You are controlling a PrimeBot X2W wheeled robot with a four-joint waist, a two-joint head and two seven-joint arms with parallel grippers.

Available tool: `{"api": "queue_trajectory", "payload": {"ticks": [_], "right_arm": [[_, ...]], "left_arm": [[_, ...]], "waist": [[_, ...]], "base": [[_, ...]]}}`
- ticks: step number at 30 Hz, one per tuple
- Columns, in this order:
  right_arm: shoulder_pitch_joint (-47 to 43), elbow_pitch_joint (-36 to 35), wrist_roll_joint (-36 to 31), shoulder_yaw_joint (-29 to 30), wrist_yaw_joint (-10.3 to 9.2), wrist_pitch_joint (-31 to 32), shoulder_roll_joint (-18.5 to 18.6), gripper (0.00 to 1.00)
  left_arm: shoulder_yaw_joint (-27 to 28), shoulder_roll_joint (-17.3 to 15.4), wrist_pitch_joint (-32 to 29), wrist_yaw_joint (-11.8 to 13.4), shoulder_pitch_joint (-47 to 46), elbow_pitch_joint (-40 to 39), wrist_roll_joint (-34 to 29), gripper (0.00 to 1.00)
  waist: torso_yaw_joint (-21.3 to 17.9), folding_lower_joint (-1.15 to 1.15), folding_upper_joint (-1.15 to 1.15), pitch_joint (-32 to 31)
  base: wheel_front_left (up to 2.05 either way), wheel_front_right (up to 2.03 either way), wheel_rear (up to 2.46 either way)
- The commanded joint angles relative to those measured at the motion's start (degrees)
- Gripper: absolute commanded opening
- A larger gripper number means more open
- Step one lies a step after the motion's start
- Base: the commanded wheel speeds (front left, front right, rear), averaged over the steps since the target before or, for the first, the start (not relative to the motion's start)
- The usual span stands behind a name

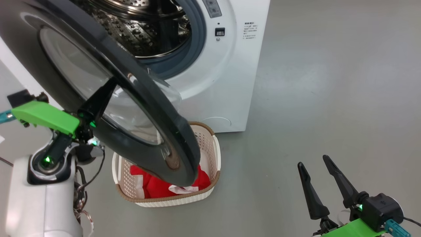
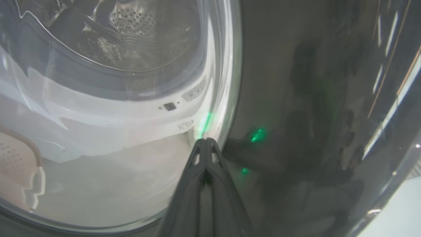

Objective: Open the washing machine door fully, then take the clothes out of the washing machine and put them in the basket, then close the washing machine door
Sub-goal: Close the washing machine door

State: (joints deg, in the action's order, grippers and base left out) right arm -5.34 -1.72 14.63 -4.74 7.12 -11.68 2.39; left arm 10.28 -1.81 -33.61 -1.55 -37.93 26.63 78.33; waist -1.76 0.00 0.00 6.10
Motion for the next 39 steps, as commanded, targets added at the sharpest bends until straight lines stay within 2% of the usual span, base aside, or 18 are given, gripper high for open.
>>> {"api": "queue_trajectory", "payload": {"ticks": [1, 39], "right_arm": [[2.24, -1.26, 0.21, -1.55, 0.36, -0.72, 0.49, 1.00], [4.78, 0.00, 0.76, -2.74, 0.36, -2.22, 0.49, 1.00]], "left_arm": [[1.08, -1.22, 0.32, -0.87, -2.49, -1.18, -0.06, 0.00], [-1.27, -1.47, 8.13, -4.68, -16.38, 8.85, -2.09, 0.00]], "waist": [[-0.57, 0.00, 0.00, 0.54], [-8.43, 0.00, 0.00, 7.14]], "base": [[0.00, 0.00, 0.00], [0.00, 0.00, 0.00]]}}
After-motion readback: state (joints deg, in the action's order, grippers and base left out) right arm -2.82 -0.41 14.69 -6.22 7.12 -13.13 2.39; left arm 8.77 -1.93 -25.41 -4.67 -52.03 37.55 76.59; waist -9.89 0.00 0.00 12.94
